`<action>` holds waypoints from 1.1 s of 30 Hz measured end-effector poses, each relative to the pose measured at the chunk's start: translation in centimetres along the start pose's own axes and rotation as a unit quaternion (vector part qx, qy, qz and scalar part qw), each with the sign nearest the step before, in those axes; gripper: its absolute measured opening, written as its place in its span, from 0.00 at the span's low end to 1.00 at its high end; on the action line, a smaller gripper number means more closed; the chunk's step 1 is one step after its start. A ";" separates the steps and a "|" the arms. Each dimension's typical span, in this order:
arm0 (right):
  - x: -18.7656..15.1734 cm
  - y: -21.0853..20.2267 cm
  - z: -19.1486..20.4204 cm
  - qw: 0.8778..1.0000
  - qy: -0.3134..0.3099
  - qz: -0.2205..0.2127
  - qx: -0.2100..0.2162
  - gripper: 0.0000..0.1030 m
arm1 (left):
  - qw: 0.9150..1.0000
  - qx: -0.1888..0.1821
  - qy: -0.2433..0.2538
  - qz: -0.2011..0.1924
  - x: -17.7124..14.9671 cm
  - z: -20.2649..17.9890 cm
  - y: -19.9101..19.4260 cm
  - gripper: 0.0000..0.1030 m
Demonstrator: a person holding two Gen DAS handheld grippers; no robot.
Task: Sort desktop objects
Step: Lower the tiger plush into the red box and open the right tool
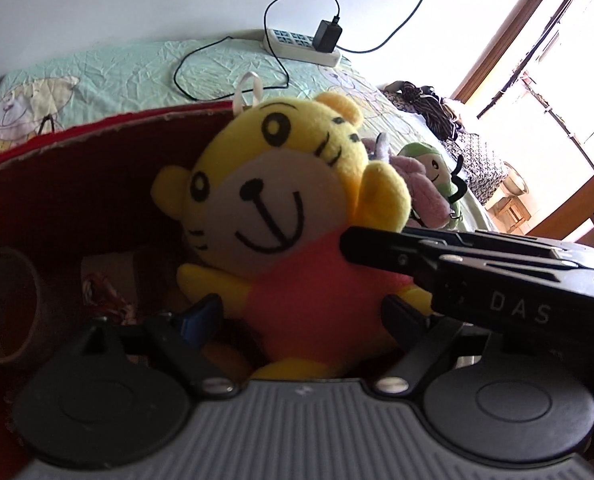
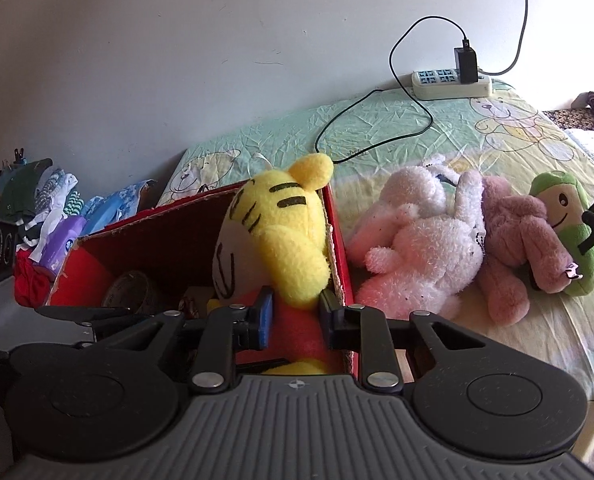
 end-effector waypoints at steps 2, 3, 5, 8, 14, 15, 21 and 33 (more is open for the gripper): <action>-0.1 0.0 0.0 1.000 0.003 -0.003 0.003 0.26 | 1.000 0.001 0.001 0.001 -0.1 0.0 0.1 0.87; -0.2 -0.1 0.1 1.000 0.004 -0.005 0.005 0.26 | 1.000 0.002 0.001 0.001 -0.1 0.1 0.2 0.88; -0.3 -0.2 -0.1 1.000 0.014 -0.010 0.011 0.30 | 1.000 -0.005 -0.010 0.003 -0.2 0.5 0.2 0.88; -0.3 -0.5 -0.6 0.999 0.040 -0.017 0.021 0.30 | 1.000 -0.011 -0.017 0.003 -0.3 0.7 0.1 0.88; -0.7 -1.4 -1.5 0.997 0.057 -0.036 0.044 0.30 | 1.000 0.000 -0.006 -0.005 -0.5 0.3 -0.3 0.89; -0.9 -1.6 -1.6 0.996 0.058 -0.039 0.047 0.30 | 1.000 0.007 -0.004 -0.008 -0.5 0.1 -0.5 0.90; -1.5 -2.3 -2.2 0.995 0.065 -0.049 0.061 0.30 | 0.999 0.031 0.006 -0.019 -0.7 -0.7 -1.7 0.90; -2.2 -4.1 -4.5 0.989 0.073 -0.051 0.121 0.29 | 0.995 0.086 -0.007 -0.040 -1.5 -2.9 -3.7 0.90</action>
Point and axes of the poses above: each gripper's, at about its wrist camera, not at the fingertips, and y roughly the way its jaws point, z to its left, x to its top, the point moved 1 cm from there along y, roughly the way its jaws point, and after that the axes turned 4 degrees about -z, right-handed, at the moved point
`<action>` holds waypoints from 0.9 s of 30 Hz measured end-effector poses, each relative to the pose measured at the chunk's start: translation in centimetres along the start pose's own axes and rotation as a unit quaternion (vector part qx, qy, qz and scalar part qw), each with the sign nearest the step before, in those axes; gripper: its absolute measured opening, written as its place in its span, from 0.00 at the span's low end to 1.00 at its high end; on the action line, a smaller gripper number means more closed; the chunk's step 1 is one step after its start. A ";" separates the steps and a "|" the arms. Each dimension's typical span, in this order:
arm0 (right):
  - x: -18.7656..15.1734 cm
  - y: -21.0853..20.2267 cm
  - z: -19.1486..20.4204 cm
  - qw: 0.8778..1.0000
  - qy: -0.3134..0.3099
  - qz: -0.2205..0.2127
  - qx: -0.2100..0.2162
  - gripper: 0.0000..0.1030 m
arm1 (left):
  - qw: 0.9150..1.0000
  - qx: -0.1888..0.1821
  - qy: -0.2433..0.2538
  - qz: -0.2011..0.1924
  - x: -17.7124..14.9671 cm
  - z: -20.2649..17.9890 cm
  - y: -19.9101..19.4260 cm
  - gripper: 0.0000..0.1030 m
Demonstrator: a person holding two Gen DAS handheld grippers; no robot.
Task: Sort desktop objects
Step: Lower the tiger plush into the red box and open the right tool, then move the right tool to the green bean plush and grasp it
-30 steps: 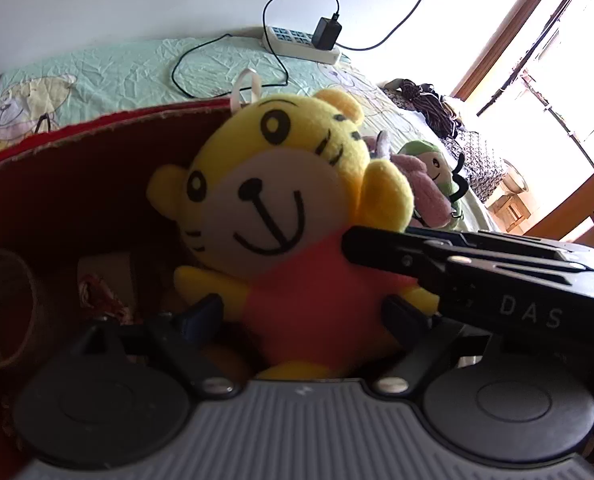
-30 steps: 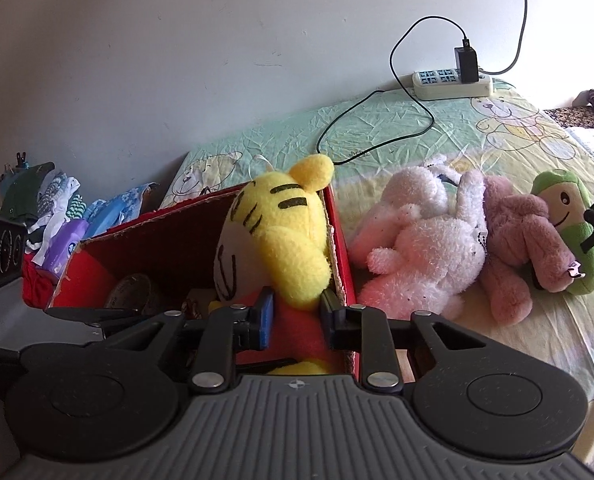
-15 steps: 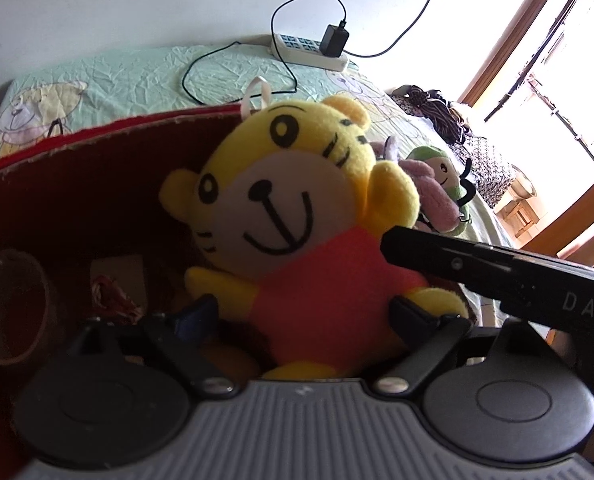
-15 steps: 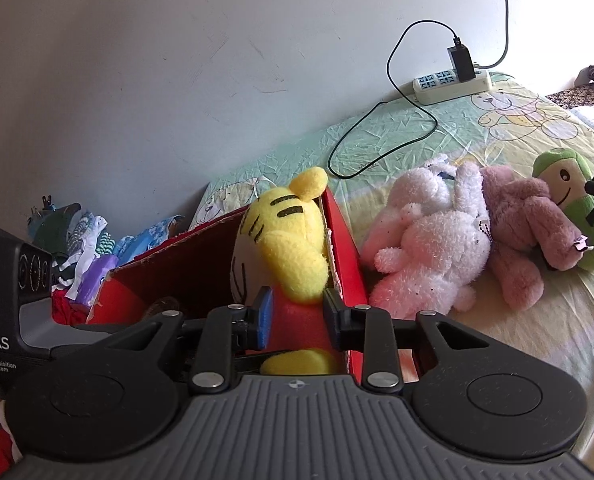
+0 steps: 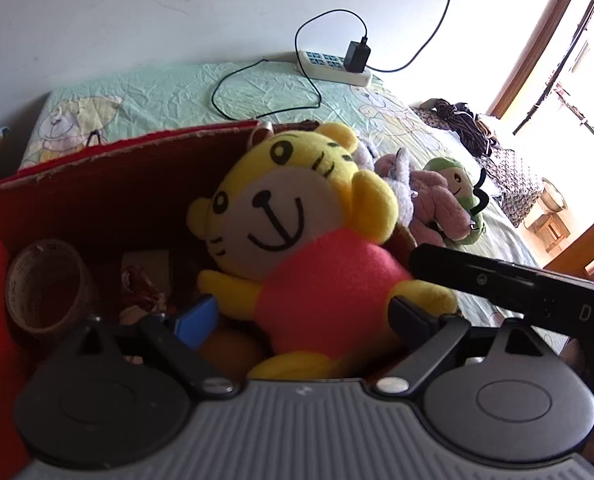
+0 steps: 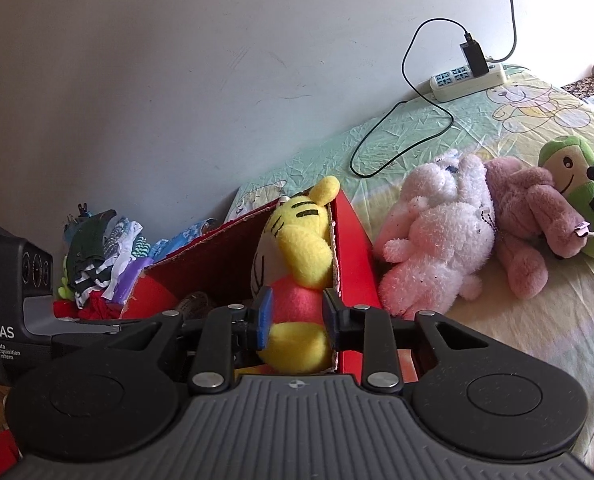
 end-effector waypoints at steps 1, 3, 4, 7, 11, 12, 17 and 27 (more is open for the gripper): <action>0.1 -0.3 -0.3 1.000 0.000 0.000 0.007 0.29 | 1.000 0.007 -0.001 -0.003 0.0 -0.3 -0.3 0.90; 0.4 -0.8 -1.0 1.000 -0.001 -0.002 0.016 0.30 | 1.000 0.023 0.000 -0.013 0.0 -1.0 -0.9 0.90; 0.6 -1.1 -1.4 1.000 0.000 -0.004 0.021 0.30 | 0.999 0.030 0.001 -0.018 0.1 -1.4 -1.2 0.90; 1.3 -2.0 -3.1 0.999 0.012 -0.004 0.034 0.30 | 0.998 0.051 0.005 -0.036 0.5 -2.8 -2.1 0.90; 2.4 -3.0 -6.1 0.999 0.035 -0.004 0.036 0.30 | 0.998 0.030 -0.003 -0.057 1.3 -5.4 -3.1 0.90; 2.7 -3.2 -7.0 0.998 0.044 -0.002 0.034 0.30 | 0.998 0.024 0.001 -0.062 1.5 -6.4 -3.1 0.90; 4.1 -4.4 -11.9 0.996 0.084 0.009 0.016 0.30 | 0.997 0.000 0.037 -0.071 2.1 -11.9 -1.3 0.90; 6.0 -6.1 -21.3 0.987 0.154 0.032 -0.037 0.31 | 0.996 -0.079 0.036 0.014 1.3 -20.0 9.1 0.90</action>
Point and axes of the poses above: each gripper's, at about its wrist camera, not at the fingertips, and y roughly the way its jaws point, z to its left, x to its top, the point moved 1 cm from there along y, roughly the way its jaws point, and after that the axes turned 4 degrees about -z, right-handed, at the moved point
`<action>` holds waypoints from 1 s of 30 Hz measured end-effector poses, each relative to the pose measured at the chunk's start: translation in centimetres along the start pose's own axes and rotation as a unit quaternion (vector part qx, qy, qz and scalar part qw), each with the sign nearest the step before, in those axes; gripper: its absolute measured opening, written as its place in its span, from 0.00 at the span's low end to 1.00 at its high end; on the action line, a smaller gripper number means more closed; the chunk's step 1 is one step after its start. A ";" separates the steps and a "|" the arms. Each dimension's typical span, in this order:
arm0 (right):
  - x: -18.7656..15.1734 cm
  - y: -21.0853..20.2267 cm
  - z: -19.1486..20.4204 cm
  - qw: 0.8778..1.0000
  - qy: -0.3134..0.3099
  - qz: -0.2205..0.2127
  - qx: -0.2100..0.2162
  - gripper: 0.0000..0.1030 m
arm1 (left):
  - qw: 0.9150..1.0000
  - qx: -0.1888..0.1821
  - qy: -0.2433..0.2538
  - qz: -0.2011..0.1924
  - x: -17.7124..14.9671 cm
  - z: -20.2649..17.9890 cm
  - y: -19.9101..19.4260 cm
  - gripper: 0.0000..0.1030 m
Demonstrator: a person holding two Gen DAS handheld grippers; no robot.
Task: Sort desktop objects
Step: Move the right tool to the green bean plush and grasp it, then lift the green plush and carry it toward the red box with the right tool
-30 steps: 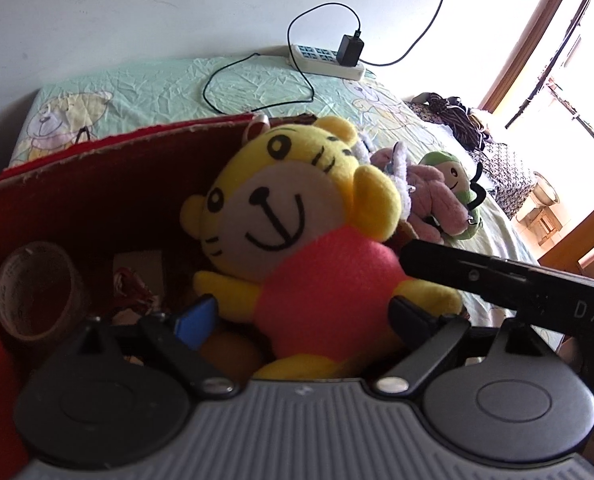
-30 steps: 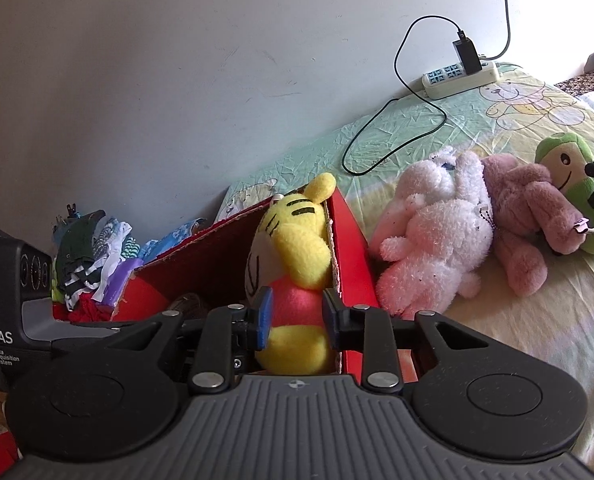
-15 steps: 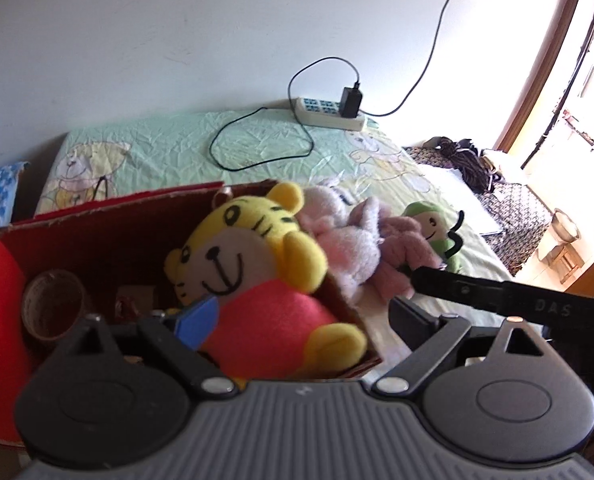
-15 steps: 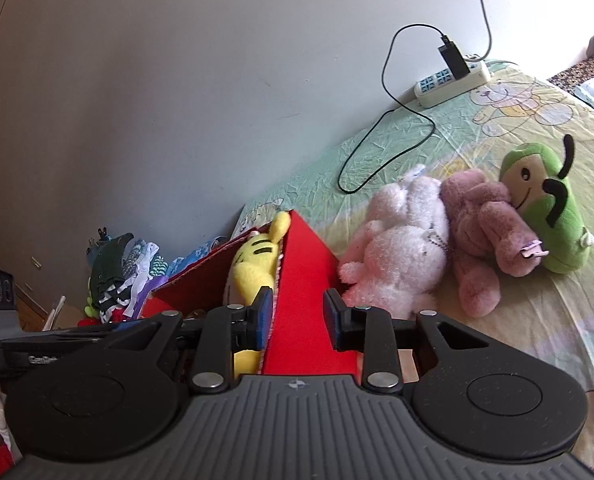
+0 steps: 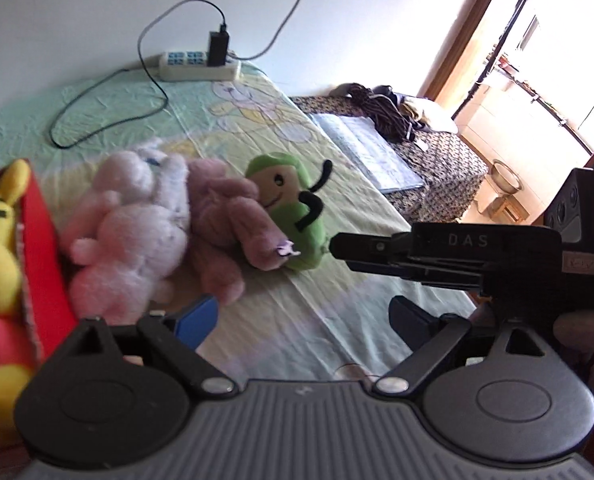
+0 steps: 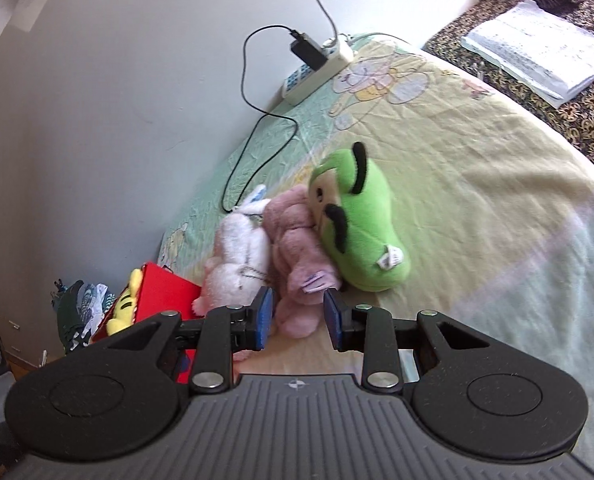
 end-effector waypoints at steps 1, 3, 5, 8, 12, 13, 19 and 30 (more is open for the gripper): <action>0.4 0.0 -0.5 1.000 0.003 0.002 -0.005 0.31 | 1.000 -0.007 -0.002 0.006 0.0 -0.4 0.9 0.90; 1.1 0.0 -1.3 1.000 0.001 0.005 -0.011 0.37 | 1.000 -0.021 -0.004 0.020 0.1 -1.3 3.1 0.90; 2.2 0.1 -1.9 1.000 -0.005 0.006 -0.014 0.42 | 0.999 -0.035 -0.008 0.030 0.1 -1.9 4.7 0.90; 3.7 0.5 -2.4 1.000 -0.016 0.012 -0.009 0.45 | 0.998 -0.042 -0.016 0.043 0.3 -2.4 7.1 0.90; 5.2 2.1 -2.9 0.999 -0.021 0.028 -0.005 0.47 | 0.998 -0.020 -0.034 0.056 0.9 -1.6 9.8 0.91; 5.4 2.5 -3.0 0.999 -0.022 0.033 -0.004 0.47 | 0.997 -0.018 -0.041 0.061 1.0 -1.3 10.3 0.91; 6.5 5.6 -3.0 0.997 -0.034 0.062 0.001 0.52 | 0.996 -0.003 -0.065 0.068 2.0 0.3 12.0 0.91; 7.3 9.3 -4.2 0.995 -0.043 0.093 0.011 0.54 | 0.994 -0.005 -0.089 0.068 2.2 2.2 13.7 0.90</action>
Point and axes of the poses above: each gripper's, at about its wrist camera, not at the fingertips, and y roughly the way its jaws point, z to its left, x to its top, the point moved 1 cm from there along y, roughly the way its jaws point, and after that the axes turned 4 degrees about -z, right-handed, at the moved point
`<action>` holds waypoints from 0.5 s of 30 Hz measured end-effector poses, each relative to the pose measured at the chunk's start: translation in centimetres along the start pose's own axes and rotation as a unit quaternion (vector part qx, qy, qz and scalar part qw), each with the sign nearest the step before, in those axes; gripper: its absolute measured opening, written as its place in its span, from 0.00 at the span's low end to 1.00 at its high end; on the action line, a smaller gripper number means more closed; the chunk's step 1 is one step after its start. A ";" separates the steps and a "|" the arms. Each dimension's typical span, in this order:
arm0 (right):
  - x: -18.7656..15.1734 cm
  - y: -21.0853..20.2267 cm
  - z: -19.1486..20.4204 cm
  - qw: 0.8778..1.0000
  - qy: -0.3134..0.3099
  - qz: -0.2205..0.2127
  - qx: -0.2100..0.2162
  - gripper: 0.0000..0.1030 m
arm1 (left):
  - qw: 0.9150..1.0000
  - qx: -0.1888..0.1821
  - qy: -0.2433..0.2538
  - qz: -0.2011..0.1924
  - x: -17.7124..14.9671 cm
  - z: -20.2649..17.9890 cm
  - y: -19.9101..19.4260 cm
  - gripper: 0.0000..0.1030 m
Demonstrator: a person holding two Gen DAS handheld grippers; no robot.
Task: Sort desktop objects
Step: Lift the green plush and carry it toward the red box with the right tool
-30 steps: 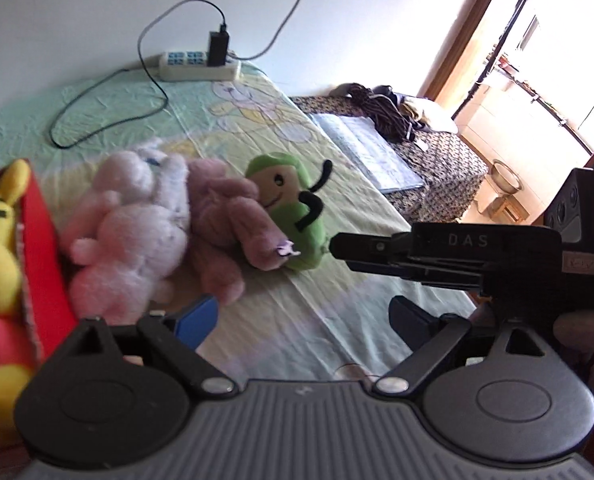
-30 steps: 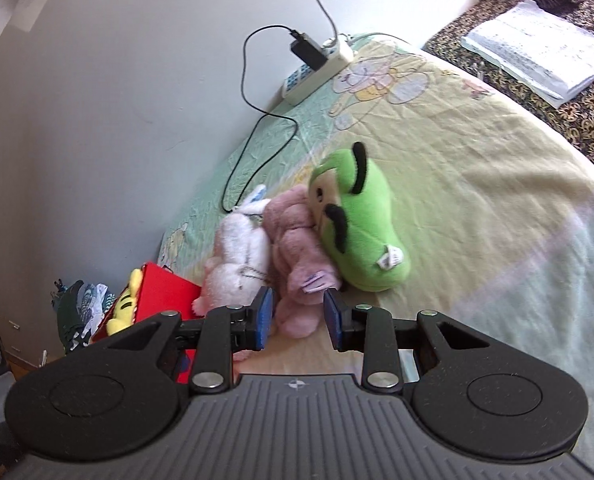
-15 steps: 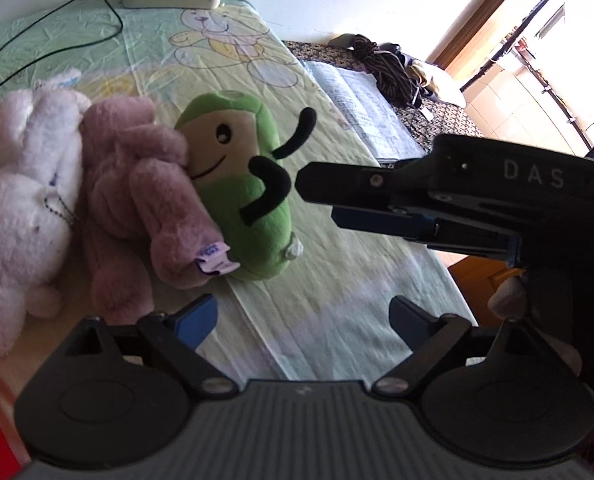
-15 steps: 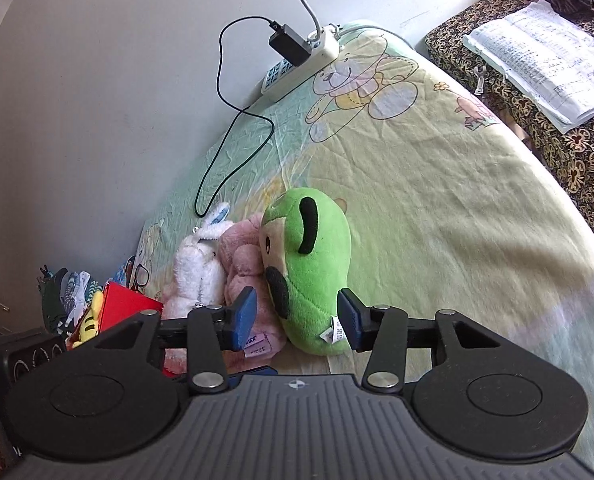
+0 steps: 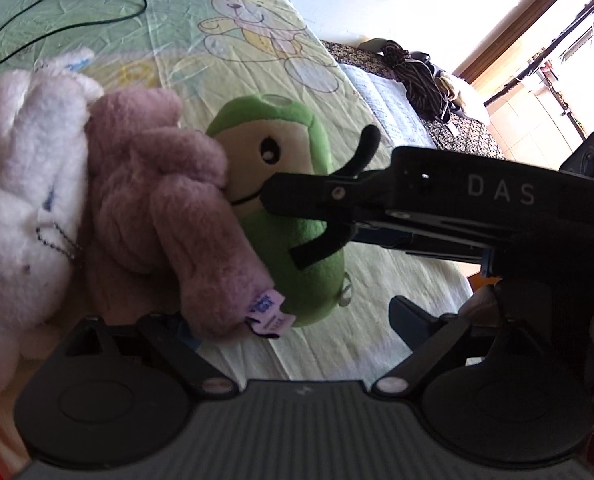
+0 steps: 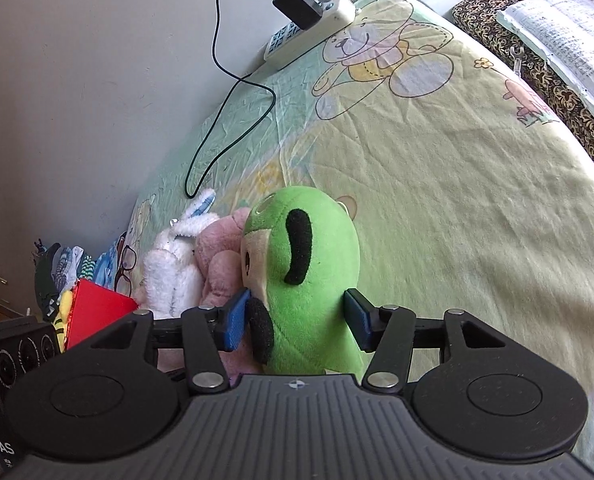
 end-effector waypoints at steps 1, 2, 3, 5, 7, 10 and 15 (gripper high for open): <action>0.1 0.1 -0.3 1.000 0.008 0.002 0.005 0.53 | 1.000 -0.001 0.003 0.001 0.1 -0.1 0.1 0.90; 0.2 0.1 -0.7 1.000 0.016 0.004 0.010 0.51 | 1.000 -0.002 0.007 0.002 0.1 -0.3 0.2 0.91; 0.3 0.0 -1.0 1.000 0.025 0.007 0.015 0.51 | 1.000 -0.003 0.011 0.003 0.2 -0.4 0.3 0.91; 0.2 -0.3 -1.5 0.999 0.038 0.010 0.022 0.48 | 1.000 -0.005 0.021 0.004 0.1 -0.8 0.3 0.91; 0.1 -0.8 -1.9 0.998 0.051 0.010 0.025 0.47 | 1.000 -0.008 0.027 0.006 0.0 -1.2 0.4 0.91; -0.3 -1.7 -2.2 0.998 0.056 0.010 0.017 0.47 | 0.999 -0.023 0.031 0.015 -0.3 -1.8 0.4 0.91; -1.5 -3.9 -2.7 0.998 0.058 0.008 0.000 0.47 | 0.997 -0.048 0.042 0.036 -1.2 -3.1 0.3 0.91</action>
Point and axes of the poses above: each gripper's, at about its wrist camera, not at the fingertips, and y roughly the way its jaws point, z to its left, x to its top, the point moved 1 cm from there along y, roughly the way its jaws point, and after that the axes turned 4 degrees about -z, right-handed, at the moved point
